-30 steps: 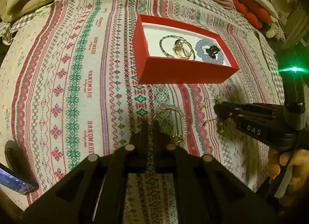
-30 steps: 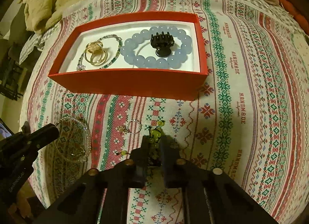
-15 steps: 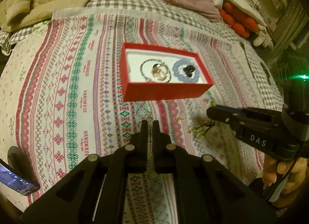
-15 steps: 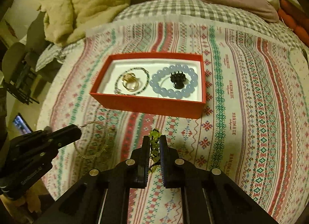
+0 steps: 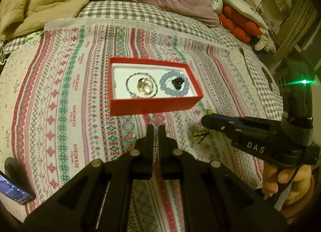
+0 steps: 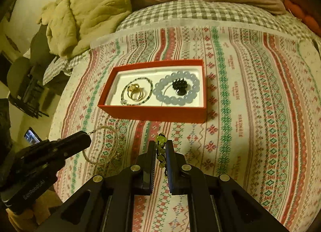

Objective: Organize jewelry
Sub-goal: 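Grasp the green beaded jewelry with the right tool and lift it, then lower the green beads into the red box and open the right tool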

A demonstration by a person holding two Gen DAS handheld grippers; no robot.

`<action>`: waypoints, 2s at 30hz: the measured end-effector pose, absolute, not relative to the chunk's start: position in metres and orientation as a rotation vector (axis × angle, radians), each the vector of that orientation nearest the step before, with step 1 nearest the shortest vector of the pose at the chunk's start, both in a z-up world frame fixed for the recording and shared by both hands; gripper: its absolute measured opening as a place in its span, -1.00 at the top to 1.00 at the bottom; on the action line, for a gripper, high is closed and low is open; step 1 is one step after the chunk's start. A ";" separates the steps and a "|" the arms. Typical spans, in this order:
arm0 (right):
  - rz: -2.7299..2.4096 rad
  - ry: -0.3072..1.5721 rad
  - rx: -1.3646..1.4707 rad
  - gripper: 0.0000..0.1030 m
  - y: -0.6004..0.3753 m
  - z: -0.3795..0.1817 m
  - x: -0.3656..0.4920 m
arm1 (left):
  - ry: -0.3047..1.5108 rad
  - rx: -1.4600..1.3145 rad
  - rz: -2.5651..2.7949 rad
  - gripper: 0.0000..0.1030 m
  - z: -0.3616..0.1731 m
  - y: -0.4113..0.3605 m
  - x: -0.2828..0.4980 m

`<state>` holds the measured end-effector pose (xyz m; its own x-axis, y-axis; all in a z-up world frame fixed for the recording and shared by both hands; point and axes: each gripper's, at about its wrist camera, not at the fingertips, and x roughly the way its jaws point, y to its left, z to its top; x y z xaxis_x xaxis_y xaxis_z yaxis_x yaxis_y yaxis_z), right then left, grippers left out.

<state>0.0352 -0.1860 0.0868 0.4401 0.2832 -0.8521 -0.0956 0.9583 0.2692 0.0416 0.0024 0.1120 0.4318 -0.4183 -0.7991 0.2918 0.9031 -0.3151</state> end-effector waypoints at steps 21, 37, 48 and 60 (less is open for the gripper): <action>0.214 0.886 0.405 0.81 -0.198 0.117 0.086 | 0.962 -0.391 -0.433 0.90 0.115 -0.013 0.117; 0.181 0.970 0.409 0.80 -0.185 0.073 0.115 | 0.964 -0.254 -0.253 0.90 0.086 -0.009 0.136; 0.089 0.941 0.345 -0.17 -0.207 0.086 0.106 | 0.957 -0.113 -0.215 -0.07 0.099 -0.011 0.117; 0.020 0.962 0.242 -0.51 -0.220 0.097 0.067 | 1.062 -0.039 -0.189 -0.70 0.092 0.002 0.081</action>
<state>0.0666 -0.2198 0.0970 0.5739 0.1240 -0.8095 0.0903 0.9729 0.2130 0.0805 0.0020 0.0921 0.4728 -0.1730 -0.8640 0.1354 0.9832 -0.1228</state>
